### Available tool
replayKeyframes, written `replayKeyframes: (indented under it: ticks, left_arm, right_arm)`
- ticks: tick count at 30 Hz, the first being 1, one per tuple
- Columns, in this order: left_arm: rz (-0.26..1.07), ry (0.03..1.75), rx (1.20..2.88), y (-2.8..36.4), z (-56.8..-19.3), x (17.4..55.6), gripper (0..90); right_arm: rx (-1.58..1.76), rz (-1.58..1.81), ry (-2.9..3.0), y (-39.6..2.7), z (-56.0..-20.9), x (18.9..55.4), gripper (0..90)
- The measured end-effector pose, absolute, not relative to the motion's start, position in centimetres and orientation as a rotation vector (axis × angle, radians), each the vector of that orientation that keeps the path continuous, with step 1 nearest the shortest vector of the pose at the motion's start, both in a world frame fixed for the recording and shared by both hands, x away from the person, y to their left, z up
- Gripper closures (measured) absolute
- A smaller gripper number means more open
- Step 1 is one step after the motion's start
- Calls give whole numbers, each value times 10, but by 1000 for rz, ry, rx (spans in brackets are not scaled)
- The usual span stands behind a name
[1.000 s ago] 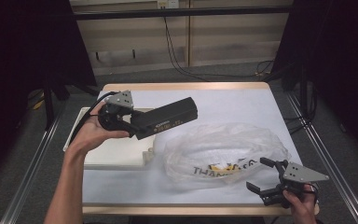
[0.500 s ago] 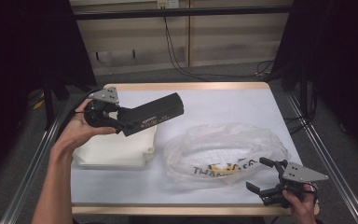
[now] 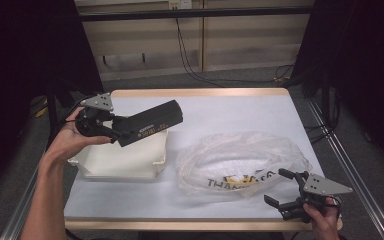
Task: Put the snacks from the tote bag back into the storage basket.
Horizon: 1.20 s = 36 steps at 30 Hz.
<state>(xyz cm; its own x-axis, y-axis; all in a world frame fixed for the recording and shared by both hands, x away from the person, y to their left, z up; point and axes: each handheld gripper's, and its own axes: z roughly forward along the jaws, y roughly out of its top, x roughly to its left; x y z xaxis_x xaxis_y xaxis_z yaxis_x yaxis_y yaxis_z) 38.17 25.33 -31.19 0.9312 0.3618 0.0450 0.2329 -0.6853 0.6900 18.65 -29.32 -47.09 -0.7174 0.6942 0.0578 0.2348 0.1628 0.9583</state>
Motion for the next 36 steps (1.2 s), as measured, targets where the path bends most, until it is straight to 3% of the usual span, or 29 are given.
replayKeyframes:
  ticks: [36]
  left_arm:
    - [243,425,2409,300,-356,395,432]
  right_arm:
    - [879,1566,2068,-291,-471,187,0]
